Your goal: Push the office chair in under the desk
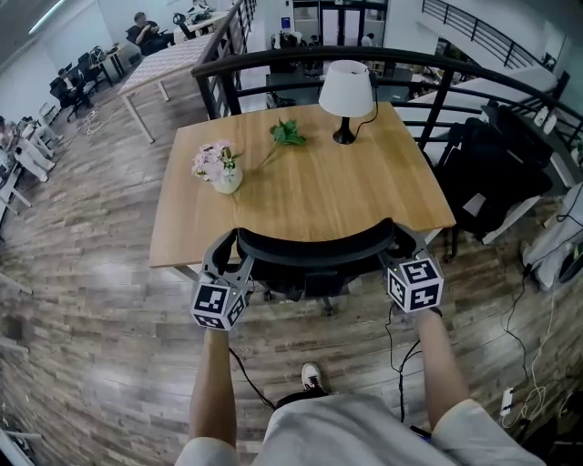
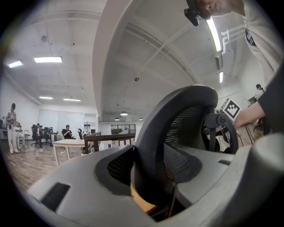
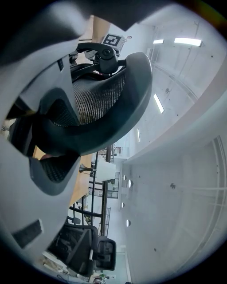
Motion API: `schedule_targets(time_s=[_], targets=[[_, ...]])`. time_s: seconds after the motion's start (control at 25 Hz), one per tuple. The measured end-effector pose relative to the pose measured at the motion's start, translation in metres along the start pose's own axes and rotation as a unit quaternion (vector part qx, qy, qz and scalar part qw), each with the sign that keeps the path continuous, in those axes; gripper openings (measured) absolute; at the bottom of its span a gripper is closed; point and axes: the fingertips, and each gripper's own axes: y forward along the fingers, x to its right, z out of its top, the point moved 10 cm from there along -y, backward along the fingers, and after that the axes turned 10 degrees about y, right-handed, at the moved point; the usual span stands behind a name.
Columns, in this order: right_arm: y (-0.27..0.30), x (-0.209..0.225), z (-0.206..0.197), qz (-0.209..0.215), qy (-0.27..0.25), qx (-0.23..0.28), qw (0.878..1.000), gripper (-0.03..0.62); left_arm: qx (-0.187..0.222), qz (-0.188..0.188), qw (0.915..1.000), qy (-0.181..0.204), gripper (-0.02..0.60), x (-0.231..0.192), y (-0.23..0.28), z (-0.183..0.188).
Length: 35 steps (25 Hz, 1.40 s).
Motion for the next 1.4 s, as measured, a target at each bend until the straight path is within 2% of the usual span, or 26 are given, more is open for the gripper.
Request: schedule_targets(time_s=[0.4,0.8,0.96,1.0,1.4], targets=[[0.027,0.011,0.010,-0.043,0.000,0.001,0.999,0.219,-0.002,0.011,0.9999,0.000,0.235,-0.001,0.022,0.001],[0.033,0.015,0.010,-0.043,-0.002,-0.002,0.999,0.222,-0.005,0.036,0.9992,0.018,0.233,0.007,0.025,0.000],[0.028,0.017,0.013,-0.034,0.006,-0.014,0.999,0.221,-0.012,-0.001,0.9995,-0.028,0.233,-0.004,0.022,0.001],[0.025,0.017,0.013,-0.033,0.008,-0.014,0.999,0.221,-0.015,-0.005,0.9994,-0.031,0.250,-0.005,0.019,0.001],[-0.033,0.019,0.003,-0.020,-0.015,-0.006,1.000,0.221,-0.027,0.034,0.9976,-0.054,0.262,0.021,-0.026,0.008]])
